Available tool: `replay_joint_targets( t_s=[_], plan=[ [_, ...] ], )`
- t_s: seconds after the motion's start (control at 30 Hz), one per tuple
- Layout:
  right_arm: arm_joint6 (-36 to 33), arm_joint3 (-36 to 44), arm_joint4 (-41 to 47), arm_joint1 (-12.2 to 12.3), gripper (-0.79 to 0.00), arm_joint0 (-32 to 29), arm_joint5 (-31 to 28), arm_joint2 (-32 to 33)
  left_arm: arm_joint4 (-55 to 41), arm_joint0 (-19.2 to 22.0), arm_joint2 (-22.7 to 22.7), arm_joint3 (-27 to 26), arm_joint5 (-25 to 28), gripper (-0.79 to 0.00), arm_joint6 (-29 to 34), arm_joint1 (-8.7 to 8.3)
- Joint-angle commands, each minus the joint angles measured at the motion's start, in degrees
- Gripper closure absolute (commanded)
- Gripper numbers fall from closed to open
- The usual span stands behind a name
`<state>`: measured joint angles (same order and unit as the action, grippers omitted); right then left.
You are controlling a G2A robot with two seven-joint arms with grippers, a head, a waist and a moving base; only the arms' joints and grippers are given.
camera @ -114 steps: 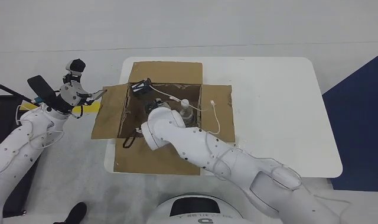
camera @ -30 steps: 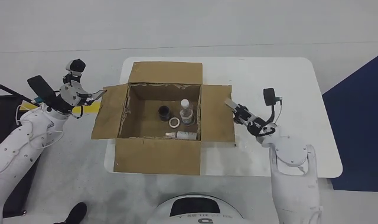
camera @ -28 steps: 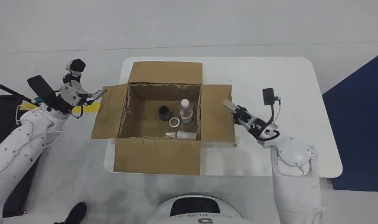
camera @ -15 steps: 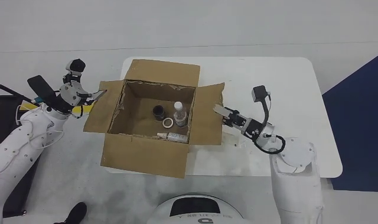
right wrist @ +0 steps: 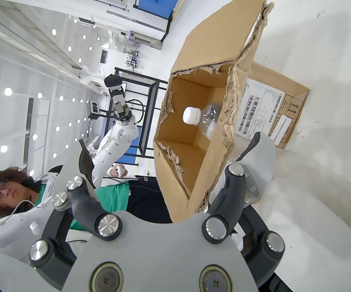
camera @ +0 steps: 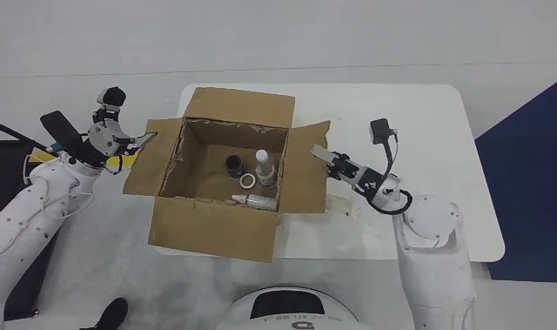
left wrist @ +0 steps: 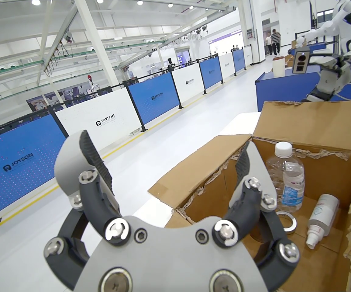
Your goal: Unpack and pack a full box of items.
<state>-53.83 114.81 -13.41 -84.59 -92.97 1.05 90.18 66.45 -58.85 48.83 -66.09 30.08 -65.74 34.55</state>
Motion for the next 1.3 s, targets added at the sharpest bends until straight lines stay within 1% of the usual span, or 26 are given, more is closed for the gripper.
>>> replay_joint_targets(
  t_s=[0.0,0.17,0.27,0.4,0.53,0.73,0.97,1.13,1.27],
  plan=[
    [0.2,-0.1,0.4,0.2,-0.785,-0.1,-0.1,0.2,3.9,0.7,0.5,-2.9,1.2,-0.785,3.7,-0.13],
    [1.2,0.4,1.7,0.8,-0.785,-1.3,-0.9,1.2,13.2,4.7,0.9,-9.8,9.6,-0.785,16.1,-0.3],
    [2.4,1.2,3.1,1.2,-0.785,-3.2,-2.3,2.4,17.6,7.2,0.4,-14.3,12.9,-0.785,22.7,0.12],
    [4.4,1.7,5.1,1.5,-0.785,-6.7,-5.1,3.9,18.3,9.3,-0.9,-19.4,14.7,-0.785,28.0,1.37],
    [6.7,1.2,6.3,1.9,-0.785,-9.8,-7.7,5.1,17.3,11.6,-3.3,-21.7,14.7,-0.785,33.4,3.31],
    [6.7,1.2,6.3,1.9,-0.785,-9.8,-7.7,5.1,15.4,15.7,-8.1,-22.7,13.4,-0.785,42.6,7.11],
    [6.7,1.2,6.3,1.9,-0.785,-9.8,-7.7,5.1,16.1,20.9,-14.0,-22.1,12.0,-0.785,50.2,12.03],
    [6.7,1.2,6.3,1.9,-0.785,-9.8,-7.7,5.1,18.0,24.3,-17.7,-18.7,10.0,-0.785,53.2,15.59],
    [6.7,1.2,6.3,1.9,-0.785,-9.8,-7.7,5.1,19.1,26.3,-20.3,-14.4,9.2,-0.785,54.0,18.34]
  ],
)
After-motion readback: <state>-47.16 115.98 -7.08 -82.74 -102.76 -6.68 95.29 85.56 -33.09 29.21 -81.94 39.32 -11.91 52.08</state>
